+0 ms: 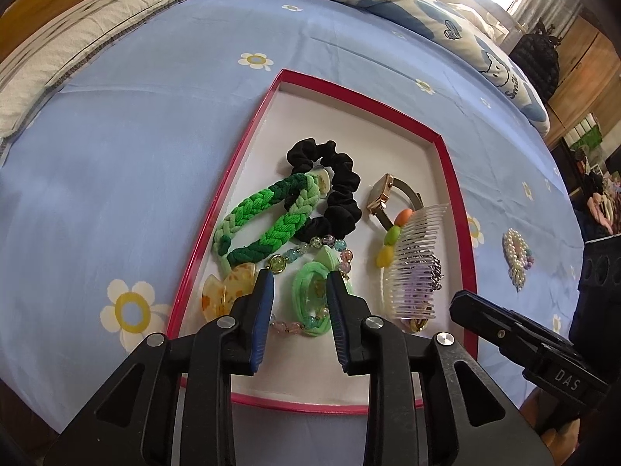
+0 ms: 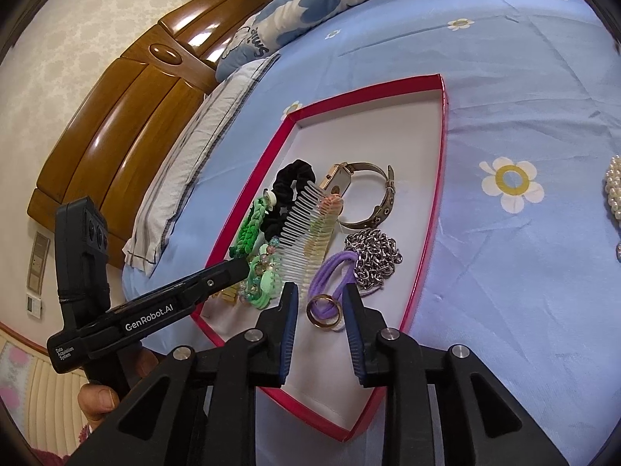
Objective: Organize jewelry
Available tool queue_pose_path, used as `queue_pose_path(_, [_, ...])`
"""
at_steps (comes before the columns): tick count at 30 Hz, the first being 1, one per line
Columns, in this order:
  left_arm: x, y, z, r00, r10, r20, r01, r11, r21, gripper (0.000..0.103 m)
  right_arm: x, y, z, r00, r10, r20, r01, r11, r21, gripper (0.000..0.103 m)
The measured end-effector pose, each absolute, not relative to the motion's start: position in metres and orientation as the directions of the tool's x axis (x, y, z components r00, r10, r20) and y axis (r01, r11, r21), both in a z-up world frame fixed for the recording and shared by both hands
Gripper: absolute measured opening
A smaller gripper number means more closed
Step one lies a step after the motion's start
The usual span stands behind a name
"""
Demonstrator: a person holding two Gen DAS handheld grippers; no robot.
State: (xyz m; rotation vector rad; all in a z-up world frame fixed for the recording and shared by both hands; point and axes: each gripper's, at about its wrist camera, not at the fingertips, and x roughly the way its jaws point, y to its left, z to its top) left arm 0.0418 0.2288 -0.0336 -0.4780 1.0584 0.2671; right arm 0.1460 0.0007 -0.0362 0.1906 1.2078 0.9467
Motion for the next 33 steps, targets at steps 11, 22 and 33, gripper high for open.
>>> queue_pose_path(11, [0.032,0.223,-0.019,0.494,-0.014,-0.869,-0.424,0.869,-0.255,0.033,0.140,-0.006,-0.019,0.072,0.722,-0.689,-0.534,0.611,0.584,0.042])
queue_pose_path(22, [0.005,0.221,0.007,0.562,-0.037,-0.827,-0.430,0.840,-0.330,0.082,0.139,-0.040,0.000,0.135,0.779,-0.612,-0.481,0.592,0.647,0.080])
queue_pose_path(33, [-0.019,0.208,0.002,0.553,-0.038,-0.833,-0.439,0.836,-0.329,0.083,0.127,-0.070,-0.013,0.128,0.795,-0.593,-0.401,0.589,0.701,0.085])
